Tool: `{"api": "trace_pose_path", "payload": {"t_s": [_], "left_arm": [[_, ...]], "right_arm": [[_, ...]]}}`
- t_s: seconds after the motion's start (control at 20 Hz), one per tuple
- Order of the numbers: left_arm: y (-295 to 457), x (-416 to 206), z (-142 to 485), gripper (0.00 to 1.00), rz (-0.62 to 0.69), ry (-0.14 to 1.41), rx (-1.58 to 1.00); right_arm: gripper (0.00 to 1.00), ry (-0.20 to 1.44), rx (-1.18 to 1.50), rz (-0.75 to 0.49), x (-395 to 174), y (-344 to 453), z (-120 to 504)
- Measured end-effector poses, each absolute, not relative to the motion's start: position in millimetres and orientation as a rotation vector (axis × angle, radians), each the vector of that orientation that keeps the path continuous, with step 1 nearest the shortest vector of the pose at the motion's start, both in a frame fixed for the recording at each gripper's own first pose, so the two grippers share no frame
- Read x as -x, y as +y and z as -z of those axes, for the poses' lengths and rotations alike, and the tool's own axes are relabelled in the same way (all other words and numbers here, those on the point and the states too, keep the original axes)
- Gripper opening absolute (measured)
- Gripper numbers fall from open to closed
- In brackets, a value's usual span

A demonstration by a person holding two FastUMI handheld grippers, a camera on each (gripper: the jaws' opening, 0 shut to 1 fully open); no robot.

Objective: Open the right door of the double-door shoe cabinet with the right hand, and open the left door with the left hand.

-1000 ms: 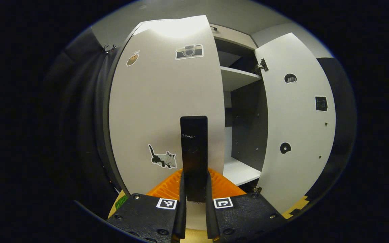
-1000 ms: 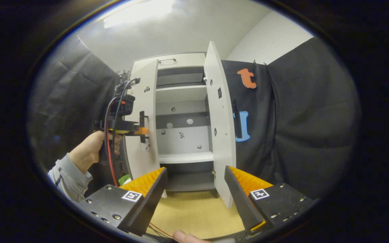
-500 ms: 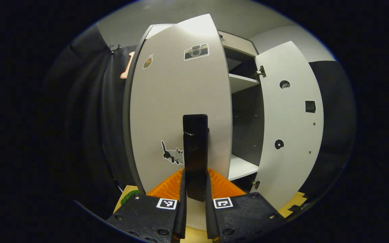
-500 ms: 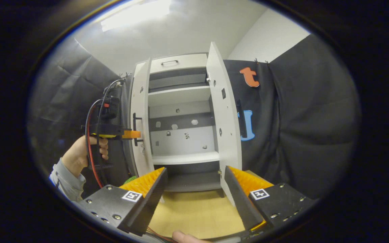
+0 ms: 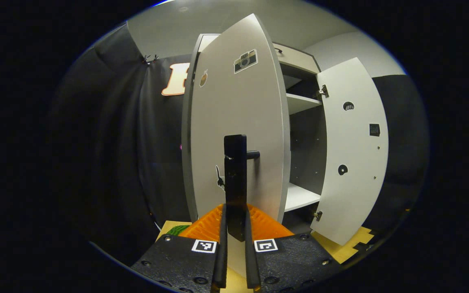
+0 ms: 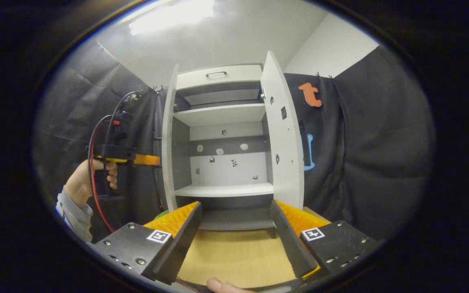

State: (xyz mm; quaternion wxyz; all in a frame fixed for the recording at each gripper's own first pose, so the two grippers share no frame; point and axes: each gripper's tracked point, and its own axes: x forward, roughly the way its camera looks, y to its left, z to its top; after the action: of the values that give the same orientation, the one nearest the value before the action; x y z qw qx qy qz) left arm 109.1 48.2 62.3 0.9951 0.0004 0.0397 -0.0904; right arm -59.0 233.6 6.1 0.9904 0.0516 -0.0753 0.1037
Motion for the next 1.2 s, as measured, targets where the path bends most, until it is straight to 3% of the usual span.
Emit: {"api": "trace_pose_path", "payload": {"t_s": [0.7, 1.2], "left_arm": [[143.9, -104.5, -62.3, 0.02, 0.002, 0.049, 0.034], [145.1, -103.5, -61.4, 0.02, 0.057, 0.036, 0.053]], "right_arm": [[1.0, -0.122, -0.094, -0.217, 45.6, 254.7, 8.8], [1.0, -0.113, -0.073, -0.226, 42.9, 263.9, 14.4]]}}
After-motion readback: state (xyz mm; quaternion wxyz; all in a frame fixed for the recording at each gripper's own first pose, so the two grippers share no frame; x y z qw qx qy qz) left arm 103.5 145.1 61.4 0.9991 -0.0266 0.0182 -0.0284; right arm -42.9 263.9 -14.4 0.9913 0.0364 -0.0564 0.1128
